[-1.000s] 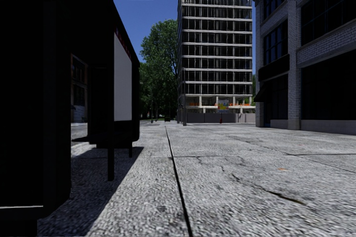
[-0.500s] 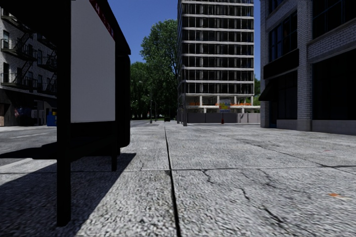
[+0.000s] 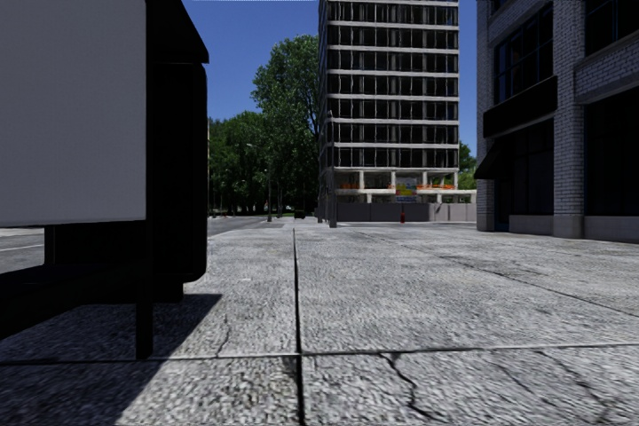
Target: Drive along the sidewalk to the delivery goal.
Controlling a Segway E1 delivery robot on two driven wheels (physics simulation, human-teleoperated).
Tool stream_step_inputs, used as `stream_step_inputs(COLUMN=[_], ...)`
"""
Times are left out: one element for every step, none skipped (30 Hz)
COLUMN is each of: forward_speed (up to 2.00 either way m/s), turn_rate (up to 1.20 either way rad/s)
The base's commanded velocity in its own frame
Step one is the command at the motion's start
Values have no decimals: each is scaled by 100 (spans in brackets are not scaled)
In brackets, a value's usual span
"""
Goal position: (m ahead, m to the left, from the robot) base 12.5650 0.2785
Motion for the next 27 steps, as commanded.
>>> stream_step_inputs(forward_speed=[200,200,200,200,200,200,200,200,200,200,200,200,200,200,200,200,200,200,200,200,200,200,200,200,200,200,200], turn_rate=[0,0,0,0,0,0,0,0,0,0,0,0,0,0,0,0,0,0,0,0,0,0,0,0,0,0,0])
